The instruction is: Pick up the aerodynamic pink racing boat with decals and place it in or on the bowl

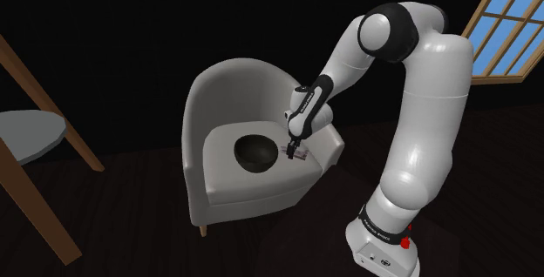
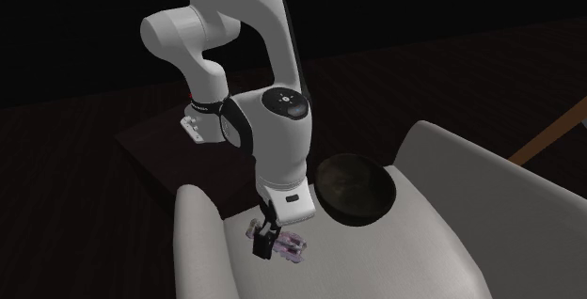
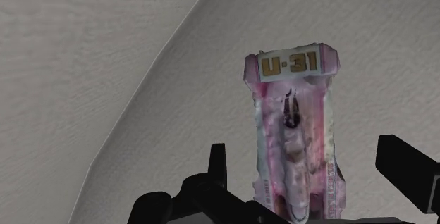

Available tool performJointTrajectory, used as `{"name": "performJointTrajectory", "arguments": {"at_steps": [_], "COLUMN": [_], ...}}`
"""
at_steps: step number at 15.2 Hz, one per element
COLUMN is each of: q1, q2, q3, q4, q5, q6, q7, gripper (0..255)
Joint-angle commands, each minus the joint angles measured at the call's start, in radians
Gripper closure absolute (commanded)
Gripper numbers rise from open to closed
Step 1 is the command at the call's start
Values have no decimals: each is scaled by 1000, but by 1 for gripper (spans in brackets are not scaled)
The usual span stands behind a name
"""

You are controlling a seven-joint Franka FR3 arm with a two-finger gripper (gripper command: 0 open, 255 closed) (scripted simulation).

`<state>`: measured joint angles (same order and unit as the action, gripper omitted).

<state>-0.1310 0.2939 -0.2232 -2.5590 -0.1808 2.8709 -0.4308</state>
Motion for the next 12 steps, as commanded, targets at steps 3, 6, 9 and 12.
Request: {"name": "performJointTrajectory", "arguments": {"at_steps": [3,6,9,12], "q1": [0,0,0,0], "q2": [3,2,2,2], "q3": [0,0,0,0], "q4": [1,1,1,1], "q5": [0,0,0,0], "q6": [2,2,2,2], "q7": [0,0,0,0], "gripper": [0,255,255,255]}}
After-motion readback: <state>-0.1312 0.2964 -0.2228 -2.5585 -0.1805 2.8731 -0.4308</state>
